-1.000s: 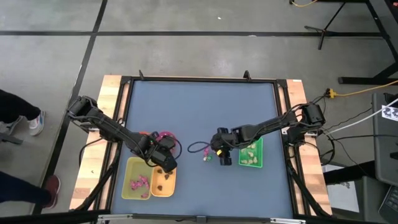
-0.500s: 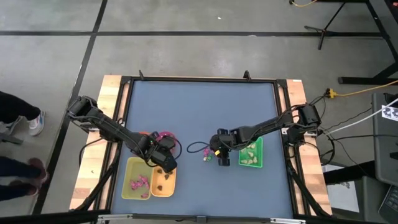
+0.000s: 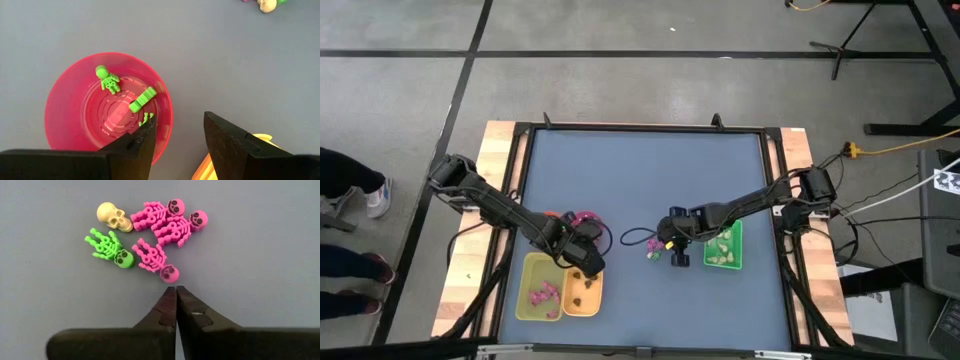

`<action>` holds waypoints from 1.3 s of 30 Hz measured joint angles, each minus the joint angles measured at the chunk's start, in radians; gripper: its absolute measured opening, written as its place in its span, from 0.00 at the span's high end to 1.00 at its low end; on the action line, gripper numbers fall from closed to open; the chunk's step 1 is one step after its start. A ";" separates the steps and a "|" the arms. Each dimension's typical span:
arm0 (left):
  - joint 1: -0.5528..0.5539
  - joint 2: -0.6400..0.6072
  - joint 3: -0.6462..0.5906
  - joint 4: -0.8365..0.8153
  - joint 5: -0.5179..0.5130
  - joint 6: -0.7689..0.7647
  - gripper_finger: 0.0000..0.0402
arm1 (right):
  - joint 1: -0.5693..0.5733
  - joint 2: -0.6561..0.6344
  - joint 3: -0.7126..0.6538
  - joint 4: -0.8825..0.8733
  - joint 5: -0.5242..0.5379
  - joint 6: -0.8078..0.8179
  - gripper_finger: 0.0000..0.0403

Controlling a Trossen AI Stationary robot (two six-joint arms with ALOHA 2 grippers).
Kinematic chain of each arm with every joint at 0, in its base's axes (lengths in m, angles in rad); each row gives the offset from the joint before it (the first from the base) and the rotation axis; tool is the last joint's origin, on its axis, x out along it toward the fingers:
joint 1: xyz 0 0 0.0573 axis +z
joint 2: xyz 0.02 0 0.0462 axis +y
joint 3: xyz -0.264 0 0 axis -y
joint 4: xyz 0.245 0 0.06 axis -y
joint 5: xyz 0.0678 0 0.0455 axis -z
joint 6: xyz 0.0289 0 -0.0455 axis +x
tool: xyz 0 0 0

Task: Sort Halloween decoration
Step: Put the pink skeleton toy into the light yellow bin

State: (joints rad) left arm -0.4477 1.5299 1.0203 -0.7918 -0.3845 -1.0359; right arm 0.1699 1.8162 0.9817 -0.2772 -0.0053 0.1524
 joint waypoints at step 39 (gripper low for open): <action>0.000 0.000 0.000 0.000 -0.001 0.000 0.63 | 0.001 0.003 -0.002 0.106 -0.101 -0.448 0.59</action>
State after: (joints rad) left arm -0.4477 1.5299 1.0203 -0.7918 -0.3855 -1.0359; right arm 0.1704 1.8191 0.9794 -0.1715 -0.1061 -0.2955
